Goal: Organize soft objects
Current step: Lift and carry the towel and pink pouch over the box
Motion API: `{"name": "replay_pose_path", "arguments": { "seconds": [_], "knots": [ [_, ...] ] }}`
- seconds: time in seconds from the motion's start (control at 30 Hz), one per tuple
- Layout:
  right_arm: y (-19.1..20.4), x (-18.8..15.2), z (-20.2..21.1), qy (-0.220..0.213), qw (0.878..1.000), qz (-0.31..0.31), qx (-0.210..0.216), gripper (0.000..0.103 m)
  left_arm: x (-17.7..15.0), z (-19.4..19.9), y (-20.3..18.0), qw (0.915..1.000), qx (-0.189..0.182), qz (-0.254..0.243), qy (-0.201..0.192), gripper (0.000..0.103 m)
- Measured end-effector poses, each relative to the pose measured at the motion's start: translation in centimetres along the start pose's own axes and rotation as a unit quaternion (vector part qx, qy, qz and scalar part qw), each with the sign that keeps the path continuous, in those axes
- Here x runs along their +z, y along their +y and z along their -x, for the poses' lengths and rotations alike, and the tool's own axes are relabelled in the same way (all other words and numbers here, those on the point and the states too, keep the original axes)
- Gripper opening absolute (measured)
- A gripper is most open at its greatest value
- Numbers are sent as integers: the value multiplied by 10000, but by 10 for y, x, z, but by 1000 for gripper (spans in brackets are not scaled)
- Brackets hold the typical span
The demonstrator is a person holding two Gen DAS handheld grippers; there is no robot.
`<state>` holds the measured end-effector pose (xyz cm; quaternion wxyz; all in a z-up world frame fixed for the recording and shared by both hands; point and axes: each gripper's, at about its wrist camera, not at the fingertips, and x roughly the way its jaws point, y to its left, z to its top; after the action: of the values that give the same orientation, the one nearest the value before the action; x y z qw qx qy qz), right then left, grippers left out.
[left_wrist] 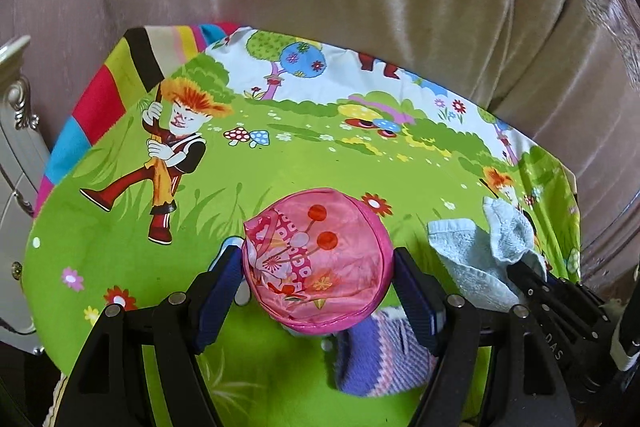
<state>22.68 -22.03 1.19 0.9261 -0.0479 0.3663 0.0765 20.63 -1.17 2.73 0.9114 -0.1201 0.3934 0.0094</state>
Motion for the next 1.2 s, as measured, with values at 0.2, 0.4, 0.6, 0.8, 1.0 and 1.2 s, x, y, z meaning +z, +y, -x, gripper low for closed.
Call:
{"name": "replay_pose_path", "arguments": {
  "seconds": [0.2, 0.4, 0.6, 0.8, 1.0, 1.2],
  "knots": [
    [-11, -18, 24, 31, 9999, -128, -40, 19, -18, 18, -18, 9998, -5, -212, -20, 75],
    [-20, -36, 47, 65, 9997, -217, -66, 19, -36, 35, -37, 9991, -107, -411, -13, 75],
    [-32, -53, 72, 76, 9993, -340, -146, 19, -54, 50, -61, 9975, -267, -654, 6, 75],
    [-47, -70, 95, 90, 9987, -434, -266, 19, -69, 62, -81, 9953, -395, -882, 42, 75],
    [-68, -86, 118, 91, 9976, -596, -336, 19, -84, 71, -105, 9919, -526, -1149, 100, 75],
    [-95, -102, 140, 60, 9955, -803, -490, 19, -99, 77, -130, 9875, -720, -1385, 219, 75]
  ]
}}
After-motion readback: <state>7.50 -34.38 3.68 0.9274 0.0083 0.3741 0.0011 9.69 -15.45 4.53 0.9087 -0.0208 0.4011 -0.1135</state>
